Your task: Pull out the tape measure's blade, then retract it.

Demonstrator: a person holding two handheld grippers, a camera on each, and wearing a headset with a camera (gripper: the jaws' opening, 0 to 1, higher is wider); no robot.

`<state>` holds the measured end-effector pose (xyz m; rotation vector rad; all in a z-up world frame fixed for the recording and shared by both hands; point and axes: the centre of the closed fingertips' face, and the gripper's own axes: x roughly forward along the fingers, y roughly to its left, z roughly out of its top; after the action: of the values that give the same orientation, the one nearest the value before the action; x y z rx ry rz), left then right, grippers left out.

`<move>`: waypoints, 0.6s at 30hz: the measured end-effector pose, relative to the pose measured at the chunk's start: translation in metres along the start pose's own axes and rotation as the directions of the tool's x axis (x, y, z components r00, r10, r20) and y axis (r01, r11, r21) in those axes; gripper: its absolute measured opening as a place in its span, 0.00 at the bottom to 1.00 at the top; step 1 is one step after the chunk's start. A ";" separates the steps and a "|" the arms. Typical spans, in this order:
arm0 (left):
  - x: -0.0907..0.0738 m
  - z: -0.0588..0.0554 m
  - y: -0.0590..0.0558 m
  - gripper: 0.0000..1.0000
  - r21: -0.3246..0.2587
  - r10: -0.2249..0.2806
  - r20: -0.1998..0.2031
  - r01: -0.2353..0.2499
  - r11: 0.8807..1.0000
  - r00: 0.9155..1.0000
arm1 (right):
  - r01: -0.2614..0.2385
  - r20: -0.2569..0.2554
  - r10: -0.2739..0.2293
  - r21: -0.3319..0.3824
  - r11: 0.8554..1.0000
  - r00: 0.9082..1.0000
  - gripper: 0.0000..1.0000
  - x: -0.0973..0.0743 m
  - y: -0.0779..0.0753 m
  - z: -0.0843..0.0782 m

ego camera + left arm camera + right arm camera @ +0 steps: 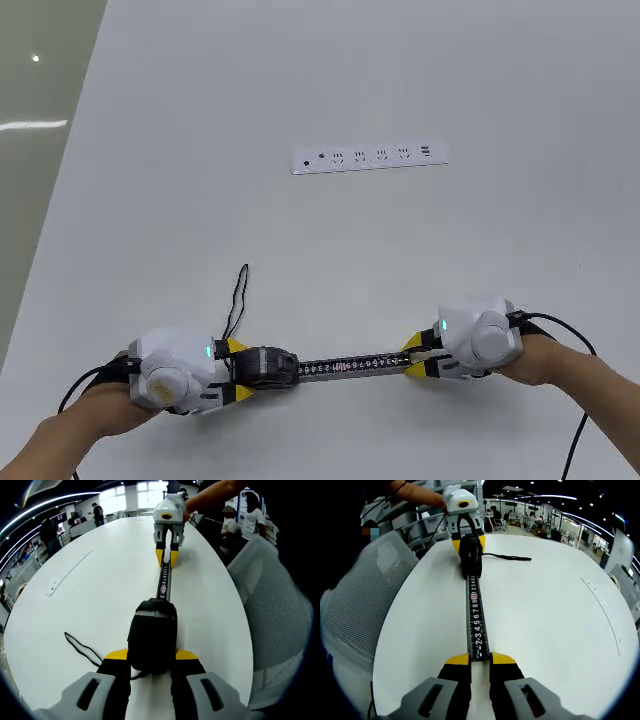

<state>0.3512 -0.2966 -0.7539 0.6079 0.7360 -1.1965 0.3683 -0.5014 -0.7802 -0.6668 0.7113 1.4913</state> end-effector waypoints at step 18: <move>0.000 0.001 -0.001 0.26 0.005 -0.005 -0.004 0.005 1.000 1.000 | 0.006 -0.016 -0.006 0.006 1.000 1.000 0.11 -0.010 0.000 -0.012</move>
<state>0.3506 -0.2970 -0.7533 0.6127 0.7385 -1.2025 0.3683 -0.5168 -0.7805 -0.6766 0.7250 1.4793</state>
